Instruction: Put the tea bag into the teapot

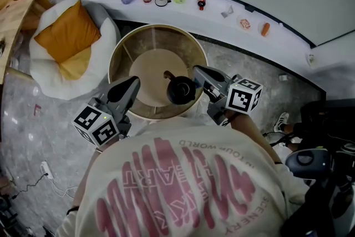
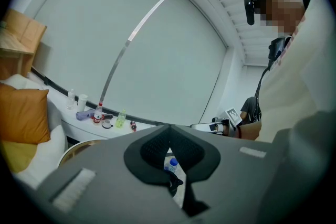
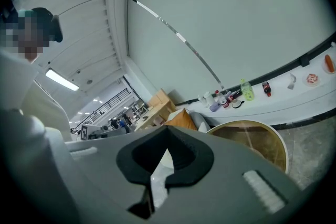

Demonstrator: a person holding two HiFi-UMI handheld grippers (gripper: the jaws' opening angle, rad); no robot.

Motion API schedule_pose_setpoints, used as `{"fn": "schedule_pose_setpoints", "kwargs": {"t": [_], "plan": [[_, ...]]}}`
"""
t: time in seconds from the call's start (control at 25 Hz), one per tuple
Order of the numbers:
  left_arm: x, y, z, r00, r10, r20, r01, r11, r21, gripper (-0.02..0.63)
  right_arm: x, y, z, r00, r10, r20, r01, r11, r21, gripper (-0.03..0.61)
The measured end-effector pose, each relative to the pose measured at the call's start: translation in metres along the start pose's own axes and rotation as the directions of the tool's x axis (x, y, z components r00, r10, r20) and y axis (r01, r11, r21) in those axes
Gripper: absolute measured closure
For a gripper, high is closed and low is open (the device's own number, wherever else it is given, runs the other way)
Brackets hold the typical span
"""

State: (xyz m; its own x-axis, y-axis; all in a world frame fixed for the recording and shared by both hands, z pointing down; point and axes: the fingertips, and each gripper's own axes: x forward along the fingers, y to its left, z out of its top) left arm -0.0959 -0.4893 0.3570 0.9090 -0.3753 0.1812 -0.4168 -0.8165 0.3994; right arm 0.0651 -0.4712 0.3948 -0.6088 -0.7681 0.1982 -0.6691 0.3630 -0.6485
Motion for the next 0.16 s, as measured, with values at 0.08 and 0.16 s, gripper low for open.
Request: {"fn": "schedule_pose_setpoints", "kwargs": {"t": [0.08,0.16], "plan": [[-0.0008,0.0,-0.0008,1.0,0.002,-0.001,-0.002,1.0,0.0,0.6,-0.0001,-0.0004,-0.0021,1.0,0.0,-0.006,0.0,1.0,0.003,0.574],[-0.0013,0.0002,-0.0016,1.0,0.004,-0.002,-0.004,1.0,-0.001,0.6,-0.0003,-0.0008,-0.0042,1.0,-0.001,-0.012,0.001,1.0,0.004,0.574]]}}
